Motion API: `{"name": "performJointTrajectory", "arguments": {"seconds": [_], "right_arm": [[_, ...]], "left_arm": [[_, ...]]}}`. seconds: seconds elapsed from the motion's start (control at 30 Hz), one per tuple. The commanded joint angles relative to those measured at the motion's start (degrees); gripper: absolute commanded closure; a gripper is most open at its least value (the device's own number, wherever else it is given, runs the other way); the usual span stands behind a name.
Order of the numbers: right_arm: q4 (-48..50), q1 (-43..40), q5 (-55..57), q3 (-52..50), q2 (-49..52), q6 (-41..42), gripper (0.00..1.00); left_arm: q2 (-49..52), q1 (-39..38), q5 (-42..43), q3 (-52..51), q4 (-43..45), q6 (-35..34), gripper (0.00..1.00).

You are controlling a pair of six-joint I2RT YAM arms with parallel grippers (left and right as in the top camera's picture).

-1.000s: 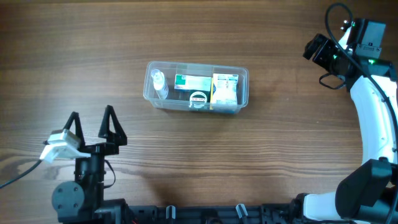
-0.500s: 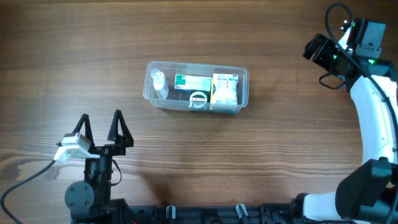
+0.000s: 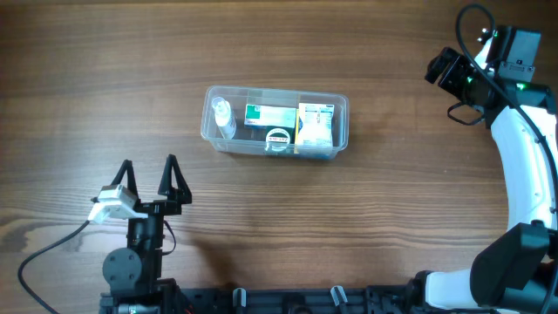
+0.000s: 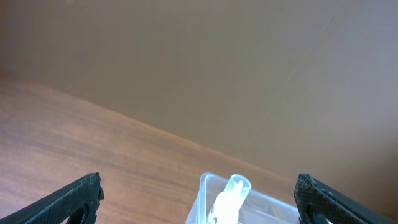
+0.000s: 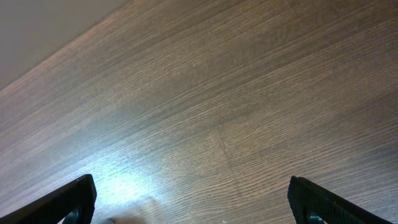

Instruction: Pack container

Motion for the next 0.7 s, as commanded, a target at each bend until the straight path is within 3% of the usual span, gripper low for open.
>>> {"name": "performJointTrajectory", "arguments": {"seconds": [0.0,0.23,0.67], "right_arm": [[0.17,-0.02,-0.74,0.15,0.59,0.37,0.00],[0.17,-0.02,-0.74,0.15,0.59,0.37,0.00],[0.17,-0.02,-0.74,0.15,0.59,0.37,0.00]], "left_arm": [[-0.70,0.46,-0.20,-0.46,-1.57,0.15,0.00],[-0.70,0.46,-0.42,-0.46,-11.82,0.13,0.00],[-0.46,0.46,-0.59,-0.46,-11.61,0.11,0.00]]}}
